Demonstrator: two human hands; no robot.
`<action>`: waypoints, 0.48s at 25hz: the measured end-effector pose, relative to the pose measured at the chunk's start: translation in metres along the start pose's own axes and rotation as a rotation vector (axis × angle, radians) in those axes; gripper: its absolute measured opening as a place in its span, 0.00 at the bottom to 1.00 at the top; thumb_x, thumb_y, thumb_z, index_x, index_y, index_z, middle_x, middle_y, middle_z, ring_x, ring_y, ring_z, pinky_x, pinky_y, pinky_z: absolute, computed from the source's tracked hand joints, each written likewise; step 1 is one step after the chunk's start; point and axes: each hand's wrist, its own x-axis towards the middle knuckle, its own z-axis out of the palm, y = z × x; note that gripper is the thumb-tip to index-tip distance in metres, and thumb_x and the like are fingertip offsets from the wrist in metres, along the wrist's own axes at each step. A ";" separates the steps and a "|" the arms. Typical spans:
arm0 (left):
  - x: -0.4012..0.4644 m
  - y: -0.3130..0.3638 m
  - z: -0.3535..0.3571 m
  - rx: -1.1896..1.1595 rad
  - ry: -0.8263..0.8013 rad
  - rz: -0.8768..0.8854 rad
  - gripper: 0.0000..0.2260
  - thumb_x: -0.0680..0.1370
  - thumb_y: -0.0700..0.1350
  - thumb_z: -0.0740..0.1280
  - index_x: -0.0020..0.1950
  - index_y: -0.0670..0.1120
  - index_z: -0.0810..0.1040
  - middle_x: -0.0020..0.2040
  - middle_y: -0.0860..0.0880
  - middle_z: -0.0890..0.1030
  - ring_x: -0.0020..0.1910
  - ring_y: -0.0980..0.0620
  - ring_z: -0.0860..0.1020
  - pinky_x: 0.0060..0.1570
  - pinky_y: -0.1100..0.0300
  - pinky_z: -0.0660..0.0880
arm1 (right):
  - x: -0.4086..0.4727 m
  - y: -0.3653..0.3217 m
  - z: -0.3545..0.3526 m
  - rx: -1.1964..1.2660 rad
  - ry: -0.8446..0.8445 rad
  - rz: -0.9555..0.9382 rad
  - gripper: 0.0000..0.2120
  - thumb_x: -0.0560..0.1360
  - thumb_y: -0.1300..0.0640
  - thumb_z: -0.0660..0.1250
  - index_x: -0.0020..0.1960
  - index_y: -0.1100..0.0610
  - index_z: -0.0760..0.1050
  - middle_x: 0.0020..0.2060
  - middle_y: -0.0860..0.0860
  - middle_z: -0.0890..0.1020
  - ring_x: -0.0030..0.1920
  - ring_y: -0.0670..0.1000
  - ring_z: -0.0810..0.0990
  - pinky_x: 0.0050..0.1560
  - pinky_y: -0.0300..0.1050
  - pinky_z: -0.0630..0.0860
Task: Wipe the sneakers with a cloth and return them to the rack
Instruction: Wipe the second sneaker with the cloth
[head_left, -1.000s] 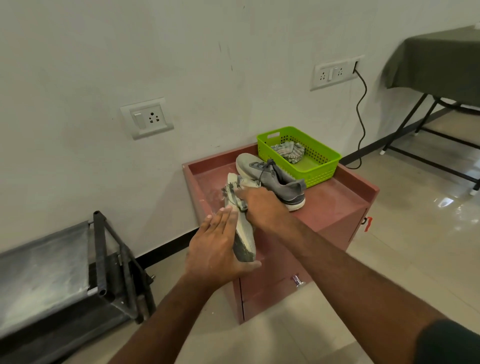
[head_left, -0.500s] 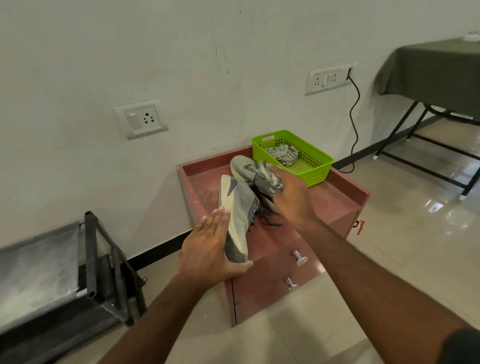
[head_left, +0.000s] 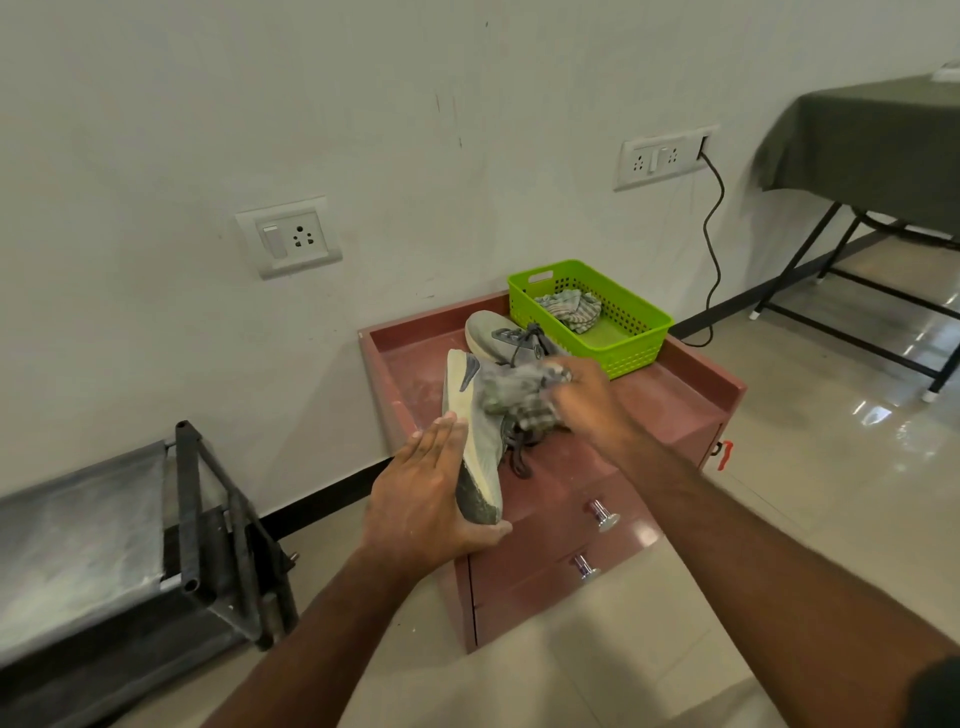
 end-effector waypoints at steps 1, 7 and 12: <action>-0.001 0.001 0.000 -0.011 0.005 0.007 0.56 0.61 0.76 0.63 0.78 0.41 0.64 0.77 0.43 0.67 0.76 0.49 0.67 0.75 0.55 0.56 | 0.003 -0.001 0.006 -0.039 0.141 -0.060 0.21 0.71 0.71 0.60 0.56 0.56 0.83 0.49 0.55 0.86 0.51 0.56 0.85 0.56 0.54 0.81; -0.009 0.007 0.000 -0.072 -0.014 0.027 0.57 0.68 0.76 0.64 0.82 0.44 0.41 0.82 0.48 0.46 0.81 0.54 0.48 0.79 0.57 0.44 | 0.008 -0.011 0.061 -0.633 -0.228 -0.389 0.24 0.74 0.70 0.61 0.68 0.56 0.76 0.69 0.54 0.75 0.72 0.53 0.70 0.71 0.38 0.61; -0.013 0.007 -0.005 -0.053 -0.039 -0.027 0.58 0.68 0.77 0.62 0.80 0.46 0.33 0.83 0.49 0.47 0.81 0.56 0.49 0.80 0.52 0.46 | -0.016 -0.022 0.048 -0.557 -0.352 -0.295 0.26 0.69 0.68 0.59 0.58 0.48 0.83 0.61 0.48 0.83 0.63 0.46 0.78 0.64 0.46 0.75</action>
